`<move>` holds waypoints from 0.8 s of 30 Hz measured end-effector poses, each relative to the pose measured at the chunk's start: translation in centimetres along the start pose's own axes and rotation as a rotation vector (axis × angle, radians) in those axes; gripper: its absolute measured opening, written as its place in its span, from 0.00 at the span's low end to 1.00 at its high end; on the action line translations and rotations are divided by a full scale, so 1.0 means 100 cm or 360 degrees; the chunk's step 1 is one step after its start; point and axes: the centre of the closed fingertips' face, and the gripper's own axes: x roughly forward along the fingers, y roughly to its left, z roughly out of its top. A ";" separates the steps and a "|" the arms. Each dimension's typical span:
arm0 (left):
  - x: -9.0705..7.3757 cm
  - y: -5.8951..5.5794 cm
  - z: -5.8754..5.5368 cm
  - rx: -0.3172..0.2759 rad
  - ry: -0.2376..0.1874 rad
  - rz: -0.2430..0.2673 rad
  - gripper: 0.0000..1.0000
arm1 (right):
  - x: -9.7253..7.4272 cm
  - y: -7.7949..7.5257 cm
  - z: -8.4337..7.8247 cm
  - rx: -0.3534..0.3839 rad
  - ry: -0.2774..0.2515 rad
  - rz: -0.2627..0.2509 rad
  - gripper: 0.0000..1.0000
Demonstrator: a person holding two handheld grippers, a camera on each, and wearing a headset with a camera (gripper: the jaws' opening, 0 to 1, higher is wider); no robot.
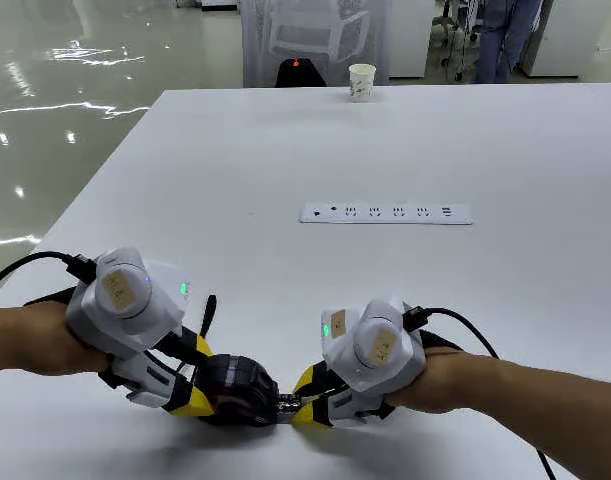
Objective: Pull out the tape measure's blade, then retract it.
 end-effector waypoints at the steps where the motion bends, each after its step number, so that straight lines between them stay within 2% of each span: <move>1: 0.000 0.000 0.000 -0.0001 0.0001 0.0001 0.23 | -0.001 0.000 -0.001 -0.0001 0.0002 0.0000 0.09; 24: 0.000 0.000 0.001 -0.0025 0.0004 0.0004 0.24 | -0.025 0.002 -0.027 0.0030 0.0046 -0.0017 0.09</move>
